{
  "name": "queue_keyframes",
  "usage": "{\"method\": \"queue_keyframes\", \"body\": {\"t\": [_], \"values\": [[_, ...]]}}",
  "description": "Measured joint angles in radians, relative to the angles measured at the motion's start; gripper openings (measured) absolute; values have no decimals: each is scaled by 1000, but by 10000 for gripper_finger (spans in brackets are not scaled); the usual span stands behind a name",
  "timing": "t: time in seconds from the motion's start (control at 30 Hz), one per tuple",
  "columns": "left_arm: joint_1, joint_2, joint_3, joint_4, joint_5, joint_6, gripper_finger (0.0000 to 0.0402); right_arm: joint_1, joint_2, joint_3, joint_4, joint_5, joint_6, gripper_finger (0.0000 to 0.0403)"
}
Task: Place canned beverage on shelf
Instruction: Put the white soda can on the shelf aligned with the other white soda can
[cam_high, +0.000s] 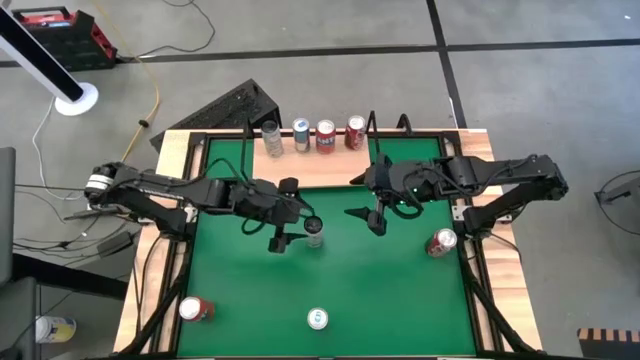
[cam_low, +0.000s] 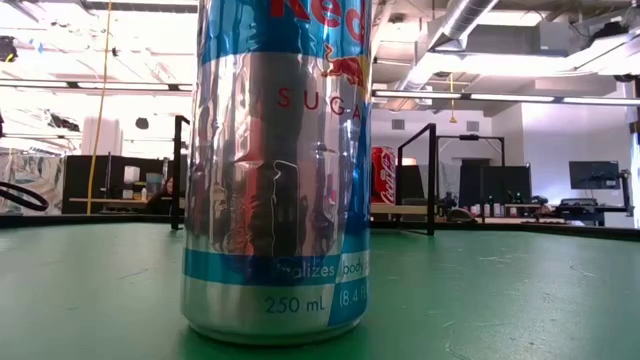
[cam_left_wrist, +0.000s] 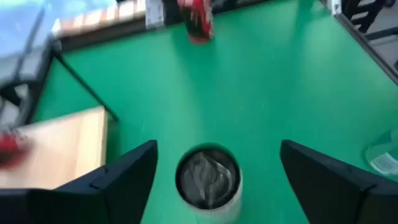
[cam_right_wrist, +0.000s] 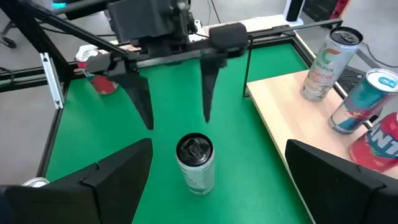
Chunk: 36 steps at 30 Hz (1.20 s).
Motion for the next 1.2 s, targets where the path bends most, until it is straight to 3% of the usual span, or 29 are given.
{"method": "queue_keyframes", "body": {"t": [0.13,0.33,0.97,1.2], "values": [[7,51,1,0,39,-16,364,2,0,0,-14,4,-14,391],[37,104,4,40,86,-7,371,-13,0,0,-44,3,-63,391],[54,240,2,63,50,-123,370,-44,0,0,-64,-12,-144,391],[54,238,2,52,48,-132,338,-60,0,0,-63,-12,-151,391]]}}
